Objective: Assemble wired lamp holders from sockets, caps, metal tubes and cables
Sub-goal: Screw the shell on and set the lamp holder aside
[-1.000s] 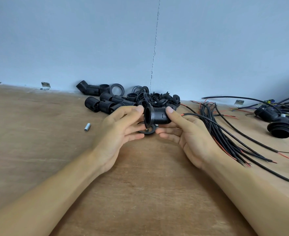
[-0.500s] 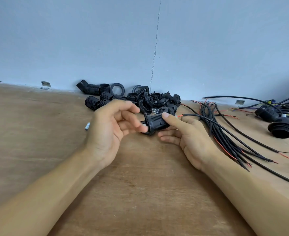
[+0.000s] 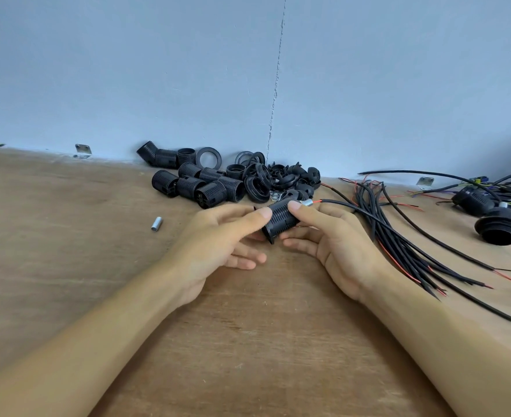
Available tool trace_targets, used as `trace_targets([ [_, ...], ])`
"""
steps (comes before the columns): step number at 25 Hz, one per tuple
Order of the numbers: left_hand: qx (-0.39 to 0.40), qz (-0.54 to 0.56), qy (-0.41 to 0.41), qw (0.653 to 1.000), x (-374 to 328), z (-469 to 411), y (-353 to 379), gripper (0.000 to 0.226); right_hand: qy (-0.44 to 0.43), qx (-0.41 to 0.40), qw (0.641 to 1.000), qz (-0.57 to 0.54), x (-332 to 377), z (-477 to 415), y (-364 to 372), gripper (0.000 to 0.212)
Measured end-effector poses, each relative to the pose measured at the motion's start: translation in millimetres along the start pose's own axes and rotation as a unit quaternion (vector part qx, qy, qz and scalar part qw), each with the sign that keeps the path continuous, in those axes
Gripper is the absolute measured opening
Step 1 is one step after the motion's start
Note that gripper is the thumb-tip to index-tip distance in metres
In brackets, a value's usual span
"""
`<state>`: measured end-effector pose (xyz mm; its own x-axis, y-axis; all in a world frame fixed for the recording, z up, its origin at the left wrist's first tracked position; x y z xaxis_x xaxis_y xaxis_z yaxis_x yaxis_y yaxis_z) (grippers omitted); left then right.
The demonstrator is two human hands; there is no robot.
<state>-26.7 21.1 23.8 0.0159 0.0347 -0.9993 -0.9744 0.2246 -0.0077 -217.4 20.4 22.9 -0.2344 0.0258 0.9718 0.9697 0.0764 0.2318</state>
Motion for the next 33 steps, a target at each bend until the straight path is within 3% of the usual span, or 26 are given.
trace_targets([
  [5, -0.048, -0.082, 0.19, 0.977, 5.1, -2.7, -0.9, 0.051, 0.009, -0.012, 0.999, -0.04, -1.5, -1.5, -0.8, 0.04],
  [8, -0.051, 0.007, 0.164, 0.985, 4.9, -2.8, 3.1, 0.057, 0.014, -0.012, 0.998, -0.053, -1.8, -2.0, -0.8, 0.031],
  [11, -0.058, -0.018, 0.096, 0.994, 7.5, -4.0, 5.5, 0.069, 0.019, 0.004, 0.998, -0.055, -2.1, -1.5, 0.1, 0.03],
  [16, -0.003, -0.011, 0.193, 0.981, 3.6, 0.4, 3.7, 0.041, 0.017, -0.013, 0.998, -0.054, -2.5, -1.5, 0.0, 0.033],
  [19, -0.074, 0.058, 0.237, 0.967, -1.1, -2.2, -0.2, 0.024, 0.014, -0.013, 0.999, -0.043, -2.9, -2.0, 0.4, 0.024],
  [21, -0.127, 0.11, 0.226, 0.96, -0.5, -5.1, -4.2, 0.016, 0.012, -0.016, 0.999, -0.043, -2.4, -1.9, 0.9, 0.028],
  [25, -0.172, 0.073, 0.151, 0.971, 3.4, -7.5, -5.1, 0.009, 0.012, -0.018, 0.999, -0.044, -3.0, -2.1, -0.2, 0.033],
  [29, -0.074, 0.045, 0.08, 0.993, 8.8, -7.6, 3.3, 0.025, 0.009, -0.013, 0.999, -0.045, -3.5, -3.7, -1.9, 0.029],
  [33, -0.021, 0.039, 0.078, 0.996, 13.4, -6.9, 6.8, 0.037, 0.011, 0.0, 0.999, -0.039, -4.0, -3.3, -2.0, 0.024],
])
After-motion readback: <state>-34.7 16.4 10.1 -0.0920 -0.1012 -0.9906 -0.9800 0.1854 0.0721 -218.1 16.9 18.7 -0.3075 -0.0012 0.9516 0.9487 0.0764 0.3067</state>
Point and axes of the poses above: each hand's wrist, its own z-axis away from the middle knuckle, its own y-axis out of the palm, x = y × z, the point moved 1 cm from there along -z, towards the middle knuckle
